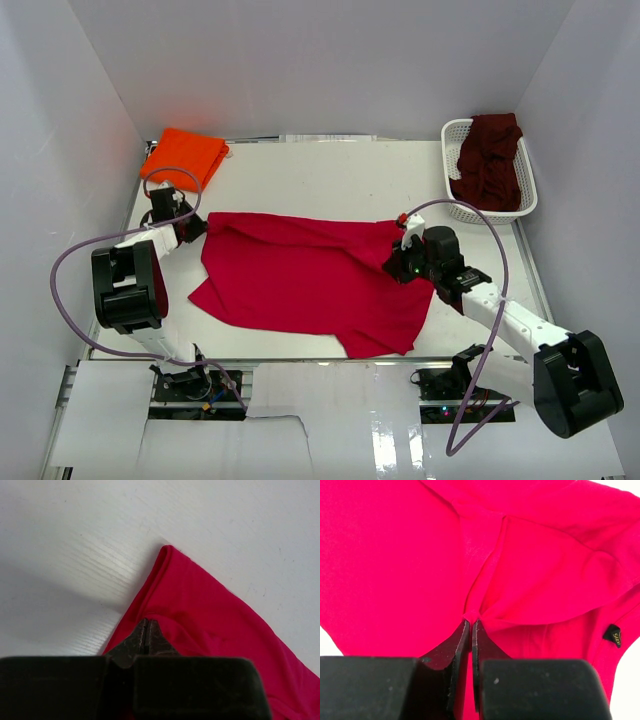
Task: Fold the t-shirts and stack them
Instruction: Fold the flattened tshirt in 1/3 of the way
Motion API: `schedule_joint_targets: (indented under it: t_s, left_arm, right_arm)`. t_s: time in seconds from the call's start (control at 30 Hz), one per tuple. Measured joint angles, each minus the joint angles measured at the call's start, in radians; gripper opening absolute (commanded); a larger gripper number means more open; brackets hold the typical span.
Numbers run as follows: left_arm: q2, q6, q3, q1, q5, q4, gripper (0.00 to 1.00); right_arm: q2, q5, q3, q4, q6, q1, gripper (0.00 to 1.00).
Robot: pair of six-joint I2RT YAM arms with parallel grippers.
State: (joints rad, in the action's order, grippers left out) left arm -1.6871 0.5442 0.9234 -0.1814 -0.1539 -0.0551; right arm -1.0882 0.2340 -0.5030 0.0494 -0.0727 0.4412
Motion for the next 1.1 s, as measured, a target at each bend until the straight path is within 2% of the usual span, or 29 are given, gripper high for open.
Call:
schedule_joint_targets:
  t_s: [0.5, 0.97, 1.03, 1.07, 1.1]
  left_arm:
    - [-0.042, 0.006, 0.02, -0.025, 0.017, -0.06, 0.0]
    - [-0.122, 0.0, 0.129, -0.033, 0.018, -0.127, 0.0]
    - [-0.123, -0.003, 0.14, -0.033, 0.018, -0.137, 0.06]
    - [-0.124, -0.005, 0.146, -0.033, 0.019, -0.142, 0.11]
    - [-0.124, -0.006, 0.151, -0.033, 0.02, -0.146, 0.21]
  right_arm:
    - [0.027, -0.031, 0.068, -0.013, -0.037, 0.037, 0.08]
    - [0.047, -0.077, 0.075, -0.077, -0.068, 0.038, 0.08]
    - [0.03, -0.084, 0.074, -0.092, -0.076, 0.038, 0.1]
    - [0.017, -0.089, 0.072, -0.103, -0.079, 0.038, 0.14]
    - [-0.003, -0.091, 0.068, -0.116, -0.082, 0.038, 0.26]
